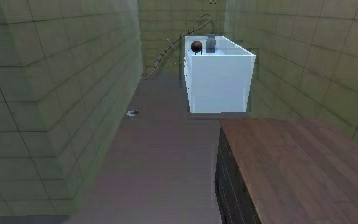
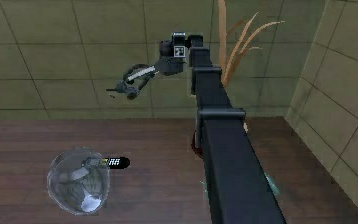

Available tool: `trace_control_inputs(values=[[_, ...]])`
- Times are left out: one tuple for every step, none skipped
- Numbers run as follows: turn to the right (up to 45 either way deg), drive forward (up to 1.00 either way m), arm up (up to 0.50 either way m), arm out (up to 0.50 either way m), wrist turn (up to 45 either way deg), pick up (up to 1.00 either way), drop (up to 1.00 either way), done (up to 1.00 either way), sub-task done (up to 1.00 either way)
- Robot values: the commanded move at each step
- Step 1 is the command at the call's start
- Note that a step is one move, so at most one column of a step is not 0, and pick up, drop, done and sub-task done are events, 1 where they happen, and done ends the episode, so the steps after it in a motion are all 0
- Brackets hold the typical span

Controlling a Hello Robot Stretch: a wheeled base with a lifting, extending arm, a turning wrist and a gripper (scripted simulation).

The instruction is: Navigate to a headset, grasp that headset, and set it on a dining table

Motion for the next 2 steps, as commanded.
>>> trace_control_inputs(values=[[0.0,0.00,0.00,0.00,-45.0,0.00,0.00,0.00,0.00],[0.0,0.00,0.00,0.00,-45.0,0.00,0.00,0.00,0.00]])
